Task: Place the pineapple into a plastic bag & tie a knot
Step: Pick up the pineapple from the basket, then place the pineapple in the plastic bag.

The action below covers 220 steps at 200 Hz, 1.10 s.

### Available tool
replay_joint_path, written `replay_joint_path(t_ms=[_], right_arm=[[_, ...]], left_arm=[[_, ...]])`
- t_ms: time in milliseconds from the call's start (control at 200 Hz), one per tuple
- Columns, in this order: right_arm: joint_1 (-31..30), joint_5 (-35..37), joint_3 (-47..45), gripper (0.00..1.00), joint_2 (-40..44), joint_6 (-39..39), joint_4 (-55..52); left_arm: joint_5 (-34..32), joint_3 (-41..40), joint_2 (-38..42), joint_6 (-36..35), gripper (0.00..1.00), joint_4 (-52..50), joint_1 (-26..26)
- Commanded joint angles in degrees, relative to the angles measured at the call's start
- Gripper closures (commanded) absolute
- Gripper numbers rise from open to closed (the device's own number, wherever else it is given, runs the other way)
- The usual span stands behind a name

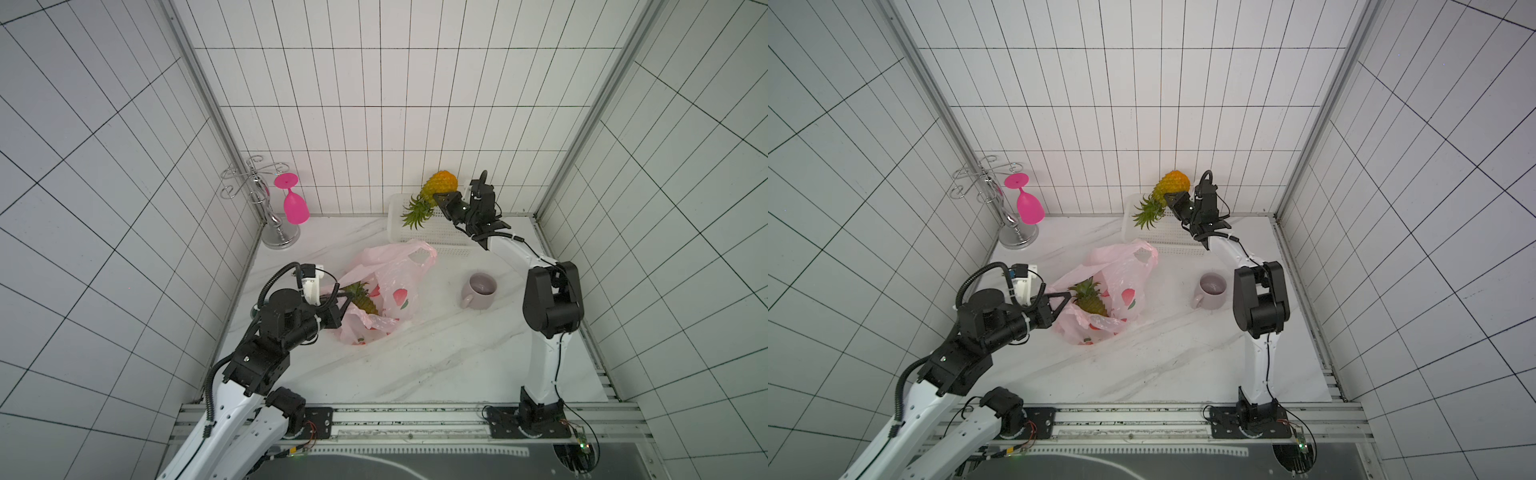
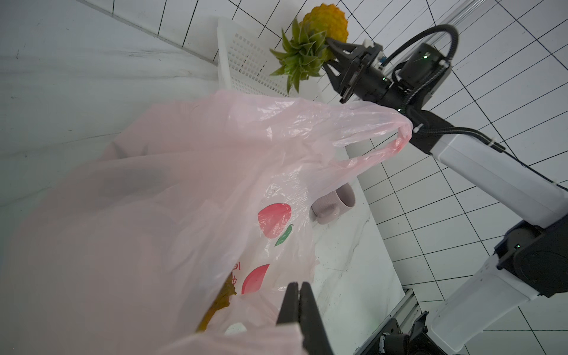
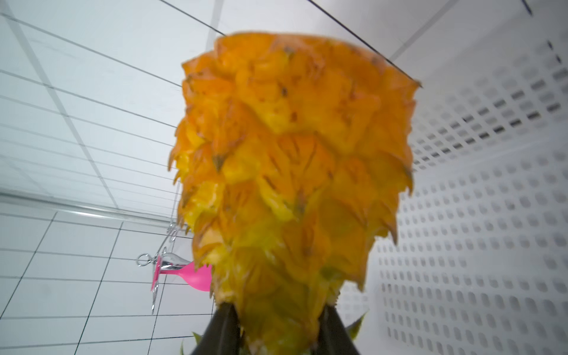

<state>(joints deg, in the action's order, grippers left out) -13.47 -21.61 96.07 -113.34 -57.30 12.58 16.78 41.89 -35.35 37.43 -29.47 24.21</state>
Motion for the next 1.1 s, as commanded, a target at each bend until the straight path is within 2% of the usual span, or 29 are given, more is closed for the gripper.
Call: replay_joint_path(t_ms=[0,150,225,305,425,555,635,720,925,1094], right_arm=[[0.5,3.6,-4.6,1.00,10.7,9.9,0.1],[0.6,10.5,-15.1,1.00,26.0,20.0,-3.7],[0.7,10.0,-19.5,1.00,33.4,24.1,-5.9],[0.6,4.1,-22.6,1.00,40.0,27.9,-9.1],[0.2,-11.1,-27.5,1.00,47.2,33.6,-13.5],[-0.4,-22.7,-31.8,1.00,54.8,35.5,-17.9],[-2.0,-31.2,-32.5,1.00,57.0,34.2,-18.9],[-5.4,-36.3,-32.5,1.00,57.5,34.1,-22.4],[-16.7,-39.7,-34.5,1.00,55.8,37.3,-34.8],[-20.5,-40.4,-39.6,1.00,51.5,32.8,-32.5]], left_arm=[[0.3,0.9,0.6,-0.8,1.00,0.1,-0.3],[1.0,0.7,0.7,-1.1,1.00,-0.3,-0.3],[1.2,0.7,0.9,-1.4,1.00,-0.7,-0.3],[1.3,0.8,1.1,-1.7,1.00,-1.2,-0.3],[1.5,0.6,1.6,-1.9,1.00,-1.4,-0.3],[1.6,0.4,1.8,-2.0,1.00,-1.6,-0.3],[1.9,0.2,1.9,-2.2,1.00,-1.8,-0.3],[2.3,-0.1,2.0,-2.2,1.00,-1.7,-0.3],[4.7,-1.3,2.3,-1.7,1.00,-2.0,-0.3],[5.2,-1.9,3.7,-1.7,1.00,-2.3,-0.3]])
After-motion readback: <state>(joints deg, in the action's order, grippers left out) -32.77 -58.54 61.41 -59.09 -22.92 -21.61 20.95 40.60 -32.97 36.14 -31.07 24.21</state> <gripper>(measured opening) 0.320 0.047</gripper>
